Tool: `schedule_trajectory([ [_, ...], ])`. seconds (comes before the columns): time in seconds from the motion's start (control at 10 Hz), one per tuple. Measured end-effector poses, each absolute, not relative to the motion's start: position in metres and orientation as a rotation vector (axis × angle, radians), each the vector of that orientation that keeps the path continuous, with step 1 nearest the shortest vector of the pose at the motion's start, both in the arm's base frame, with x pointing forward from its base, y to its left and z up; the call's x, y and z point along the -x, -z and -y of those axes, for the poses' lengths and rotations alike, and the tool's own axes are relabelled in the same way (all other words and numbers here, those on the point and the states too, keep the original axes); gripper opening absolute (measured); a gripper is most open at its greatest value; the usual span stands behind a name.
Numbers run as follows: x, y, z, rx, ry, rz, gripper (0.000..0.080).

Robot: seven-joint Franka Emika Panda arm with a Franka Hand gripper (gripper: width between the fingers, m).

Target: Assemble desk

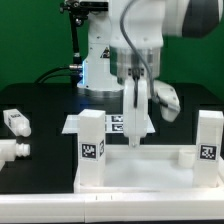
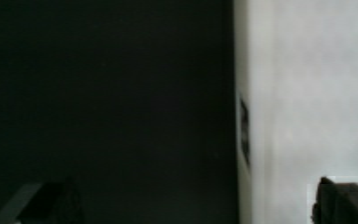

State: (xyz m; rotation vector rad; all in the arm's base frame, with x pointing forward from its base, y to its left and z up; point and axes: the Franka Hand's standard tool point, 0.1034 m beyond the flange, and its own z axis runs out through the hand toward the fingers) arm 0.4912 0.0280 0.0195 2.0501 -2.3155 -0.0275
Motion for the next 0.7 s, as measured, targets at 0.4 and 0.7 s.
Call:
schedule_trajectory([
  [0.4,-0.4988,-0.0064,-0.0402,-2.040,-0.005,2.295,0.0649],
  [0.7,-0.4988,-0.0062,-0.0404,-2.040,-0.005,2.294,0.0425],
])
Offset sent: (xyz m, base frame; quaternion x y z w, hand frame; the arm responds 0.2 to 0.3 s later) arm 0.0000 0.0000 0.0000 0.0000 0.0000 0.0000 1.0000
